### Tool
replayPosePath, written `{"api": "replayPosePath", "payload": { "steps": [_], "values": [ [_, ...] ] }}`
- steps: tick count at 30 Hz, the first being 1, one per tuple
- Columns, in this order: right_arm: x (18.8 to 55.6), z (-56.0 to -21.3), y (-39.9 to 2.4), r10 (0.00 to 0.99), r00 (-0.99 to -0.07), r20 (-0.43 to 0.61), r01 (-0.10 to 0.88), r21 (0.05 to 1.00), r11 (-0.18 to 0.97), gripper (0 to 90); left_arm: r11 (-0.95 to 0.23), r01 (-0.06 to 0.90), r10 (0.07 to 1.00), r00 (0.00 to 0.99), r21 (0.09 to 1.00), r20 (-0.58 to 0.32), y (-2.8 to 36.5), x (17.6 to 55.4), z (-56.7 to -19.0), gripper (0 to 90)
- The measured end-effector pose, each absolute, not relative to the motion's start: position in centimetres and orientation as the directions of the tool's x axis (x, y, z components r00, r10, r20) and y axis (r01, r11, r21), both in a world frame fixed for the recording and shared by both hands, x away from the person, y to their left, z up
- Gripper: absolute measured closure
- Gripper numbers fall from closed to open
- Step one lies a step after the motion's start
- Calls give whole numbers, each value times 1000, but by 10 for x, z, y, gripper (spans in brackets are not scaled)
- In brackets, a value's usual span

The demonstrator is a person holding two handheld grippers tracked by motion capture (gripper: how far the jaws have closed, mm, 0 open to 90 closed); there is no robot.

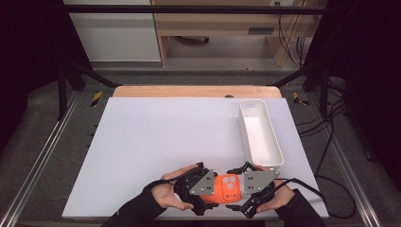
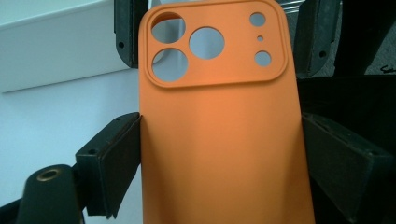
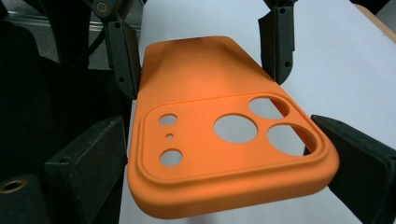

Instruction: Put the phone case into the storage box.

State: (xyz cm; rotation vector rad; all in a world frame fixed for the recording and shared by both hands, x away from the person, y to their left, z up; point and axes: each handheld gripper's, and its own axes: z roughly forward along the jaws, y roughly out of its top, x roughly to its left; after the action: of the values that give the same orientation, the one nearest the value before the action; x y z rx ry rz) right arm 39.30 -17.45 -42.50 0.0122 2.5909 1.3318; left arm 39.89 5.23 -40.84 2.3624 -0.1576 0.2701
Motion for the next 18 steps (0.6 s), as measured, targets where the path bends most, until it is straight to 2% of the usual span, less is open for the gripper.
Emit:
{"api": "replayPosePath", "payload": {
  "steps": [18],
  "values": [
    [397,-428,-173,61,-981,-186,-121,821,558,133,-709,-195,-54,973,677,224,52,399,-411,143]
  ]
}}
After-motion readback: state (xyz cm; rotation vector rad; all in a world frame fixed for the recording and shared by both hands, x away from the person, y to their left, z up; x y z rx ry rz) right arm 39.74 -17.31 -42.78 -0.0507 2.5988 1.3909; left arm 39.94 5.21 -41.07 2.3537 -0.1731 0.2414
